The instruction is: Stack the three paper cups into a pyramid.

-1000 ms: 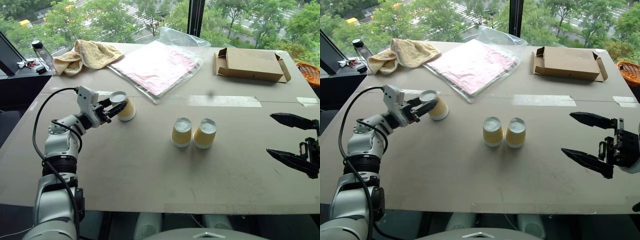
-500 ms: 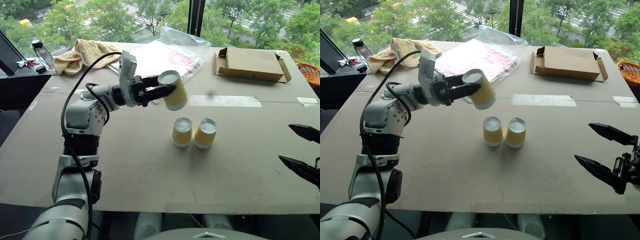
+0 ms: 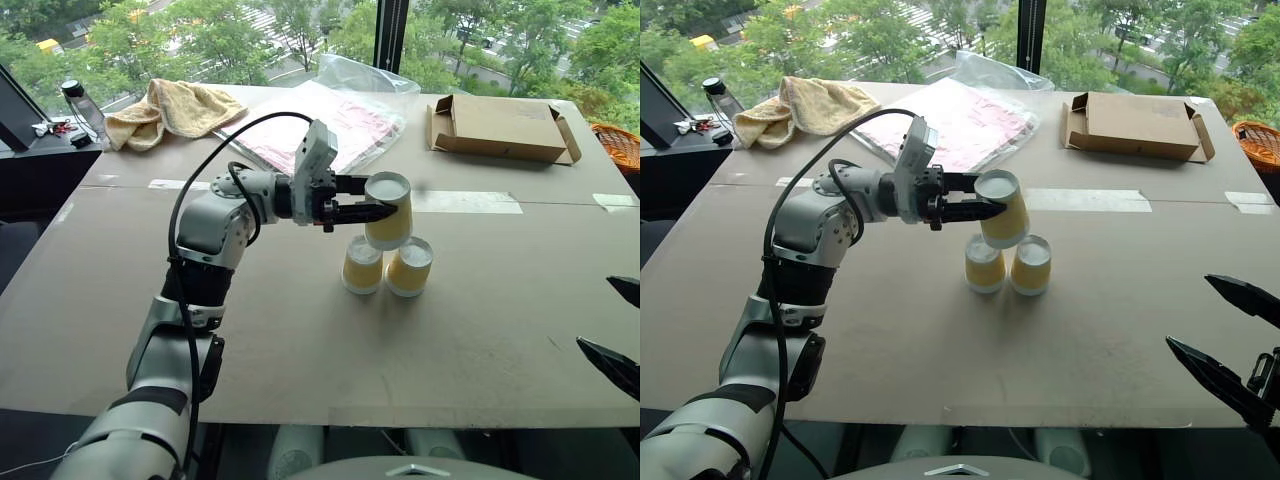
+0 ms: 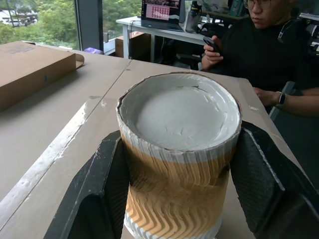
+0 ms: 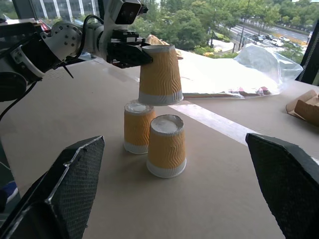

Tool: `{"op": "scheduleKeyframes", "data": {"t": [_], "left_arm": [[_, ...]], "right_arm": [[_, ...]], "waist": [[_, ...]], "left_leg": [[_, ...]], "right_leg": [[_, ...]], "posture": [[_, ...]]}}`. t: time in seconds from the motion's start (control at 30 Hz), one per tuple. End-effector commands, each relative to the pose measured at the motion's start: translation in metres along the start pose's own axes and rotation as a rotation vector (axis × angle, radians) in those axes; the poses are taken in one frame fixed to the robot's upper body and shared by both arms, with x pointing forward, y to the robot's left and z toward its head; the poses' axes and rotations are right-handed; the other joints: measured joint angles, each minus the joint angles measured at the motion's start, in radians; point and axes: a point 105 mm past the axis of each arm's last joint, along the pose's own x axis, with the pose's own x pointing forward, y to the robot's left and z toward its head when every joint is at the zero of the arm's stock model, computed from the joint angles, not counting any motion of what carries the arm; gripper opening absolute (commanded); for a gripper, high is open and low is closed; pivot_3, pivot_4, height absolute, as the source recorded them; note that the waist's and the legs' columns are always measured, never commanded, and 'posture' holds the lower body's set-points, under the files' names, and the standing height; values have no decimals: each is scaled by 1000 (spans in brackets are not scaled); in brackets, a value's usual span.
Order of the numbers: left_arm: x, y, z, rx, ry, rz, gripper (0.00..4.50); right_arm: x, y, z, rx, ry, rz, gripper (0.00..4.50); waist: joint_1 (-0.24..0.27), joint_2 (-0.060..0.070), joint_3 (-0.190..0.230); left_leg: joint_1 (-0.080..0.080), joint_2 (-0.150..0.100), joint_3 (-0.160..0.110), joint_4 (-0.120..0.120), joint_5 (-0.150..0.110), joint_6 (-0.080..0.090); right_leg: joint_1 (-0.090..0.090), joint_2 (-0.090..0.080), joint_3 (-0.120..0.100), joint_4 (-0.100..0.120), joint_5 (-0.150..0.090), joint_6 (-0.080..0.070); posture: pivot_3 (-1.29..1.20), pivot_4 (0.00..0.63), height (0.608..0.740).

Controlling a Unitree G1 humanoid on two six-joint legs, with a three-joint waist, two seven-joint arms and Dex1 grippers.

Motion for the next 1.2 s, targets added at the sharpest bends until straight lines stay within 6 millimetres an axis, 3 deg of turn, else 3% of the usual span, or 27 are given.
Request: {"op": "scheduleKeyframes", "data": {"t": [0.03,0.33,0.4,0.43,0.5,0.7,0.8,1.0,1.07,1.2], "left_arm": [[4,-10,6,62,-4,-47,2285],[13,-15,-5,86,-4,-49,2285],[15,-14,-12,95,-2,-35,3298],[16,-14,-12,102,-12,-30,3462],[15,-12,-9,110,-36,-14,4381],[-14,-12,23,26,-208,19,4456],[-37,-10,26,-15,-239,82,4456],[-86,-14,-24,-107,-161,301,4456],[-108,-17,-50,-167,-129,410,4456],[-153,-41,-106,-247,-9,587,4456]], "right_arm": [[0,4,9,-49,-21,1,4500],[3,1,10,-57,-27,13,4500],[4,1,10,-59,-24,26,4500],[5,0,10,-59,-22,29,4500],[5,-1,11,-60,-20,34,4500],[7,-5,9,-58,-16,48,4500],[9,-8,4,-48,-12,61,4500],[8,-23,-23,-26,47,18,4500],[0,-28,-41,-22,111,-22,4500],[-18,-36,-72,0,208,-120,4500]], "waist": [[0,0,0],[1,0,0],[1,0,0],[1,0,0],[2,0,0],[-1,0,0],[-4,0,0],[1,1,0],[4,0,0],[1,1,1]], "left_leg": [[0,0,0,0,0,0],[0,0,0,0,0,0],[0,0,0,0,0,0],[0,0,0,0,0,0],[0,0,0,0,0,0],[0,0,0,0,0,0],[0,0,0,0,0,0],[1,0,0,-1,0,0],[0,0,0,0,0,0],[1,0,1,-2,0,0]], "right_leg": [[0,0,0,0,0,0],[0,0,0,0,0,0],[0,0,0,0,0,0],[0,0,0,0,0,0],[0,0,0,0,0,0],[0,0,0,0,0,0],[0,0,0,0,0,0],[0,0,1,0,1,-2],[0,0,0,0,1,-2],[0,-1,0,-1,-1,-4]], "posture": [[0,150,740],[0,150,740],[0,150,740],[0,150,740],[0,150,740],[0,150,740],[0,150,740],[0,150,740],[0,150,740],[0,150,740]]}}
